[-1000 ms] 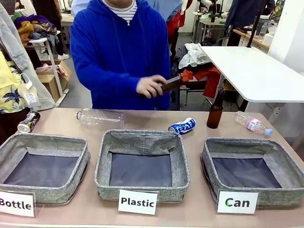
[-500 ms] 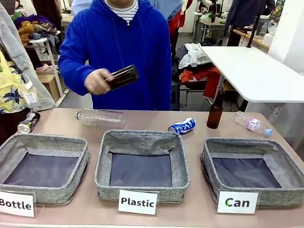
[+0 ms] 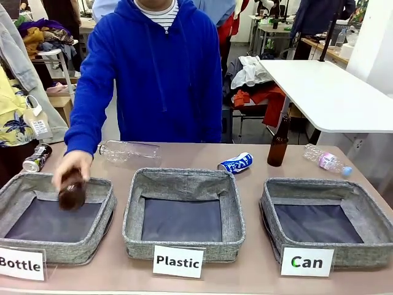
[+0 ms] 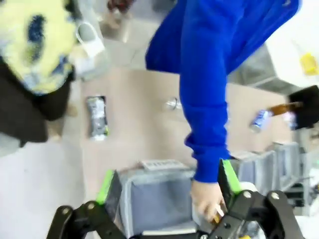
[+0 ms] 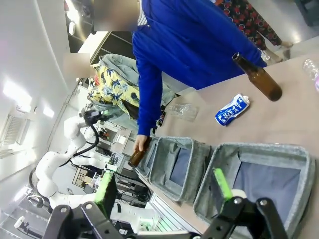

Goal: Sort the can waste into the basket.
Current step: Pick up the can waste from the table and place it in the right Fabric basket.

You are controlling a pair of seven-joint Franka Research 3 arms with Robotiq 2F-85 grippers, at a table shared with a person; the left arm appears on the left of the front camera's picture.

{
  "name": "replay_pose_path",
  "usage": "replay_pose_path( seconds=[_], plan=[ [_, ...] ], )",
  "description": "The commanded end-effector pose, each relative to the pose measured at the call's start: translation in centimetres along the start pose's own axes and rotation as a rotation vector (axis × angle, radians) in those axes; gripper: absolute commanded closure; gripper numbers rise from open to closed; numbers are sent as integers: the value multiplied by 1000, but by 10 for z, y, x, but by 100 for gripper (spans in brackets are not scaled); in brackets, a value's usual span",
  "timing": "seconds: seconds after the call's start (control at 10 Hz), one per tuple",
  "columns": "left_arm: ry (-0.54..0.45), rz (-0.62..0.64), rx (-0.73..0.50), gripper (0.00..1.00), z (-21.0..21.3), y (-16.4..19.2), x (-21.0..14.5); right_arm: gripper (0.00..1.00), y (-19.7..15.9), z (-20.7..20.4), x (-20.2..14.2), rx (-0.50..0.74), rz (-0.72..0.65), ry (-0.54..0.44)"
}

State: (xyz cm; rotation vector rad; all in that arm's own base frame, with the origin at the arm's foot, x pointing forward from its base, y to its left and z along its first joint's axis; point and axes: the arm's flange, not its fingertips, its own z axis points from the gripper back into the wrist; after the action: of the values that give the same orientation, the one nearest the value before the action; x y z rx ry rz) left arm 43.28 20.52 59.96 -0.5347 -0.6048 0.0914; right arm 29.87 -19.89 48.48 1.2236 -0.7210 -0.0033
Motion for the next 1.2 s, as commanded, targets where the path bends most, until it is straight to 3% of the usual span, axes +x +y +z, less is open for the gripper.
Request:
replay_pose_path(
  seconds=[0.0, 0.3, 0.6, 0.8, 0.9, 1.1],
  plan=[
    [20, 81, -50, 0, 52, 47, -23, 0, 1, 0, 4, 15, 28, -13],
    [77, 28, -126, 0, 58, 72, -58, 0, 1, 0, 4, 15, 28, -13],
    [126, -5, -82, 0, 45, 59, -47, 0, 1, 0, 4, 15, 28, -13],
    [254, -16, 65, 0, -2, 35, -16, 0, 1, 0, 4, 15, 28, -13],
    [368, -95, 24, 0, -23, 30, -6, 0, 1, 0, 4, 15, 28, -13],
    [442, -82, 105, 0, -73, 32, 14, 0, 1, 0, 4, 15, 28, -13]
  ],
)
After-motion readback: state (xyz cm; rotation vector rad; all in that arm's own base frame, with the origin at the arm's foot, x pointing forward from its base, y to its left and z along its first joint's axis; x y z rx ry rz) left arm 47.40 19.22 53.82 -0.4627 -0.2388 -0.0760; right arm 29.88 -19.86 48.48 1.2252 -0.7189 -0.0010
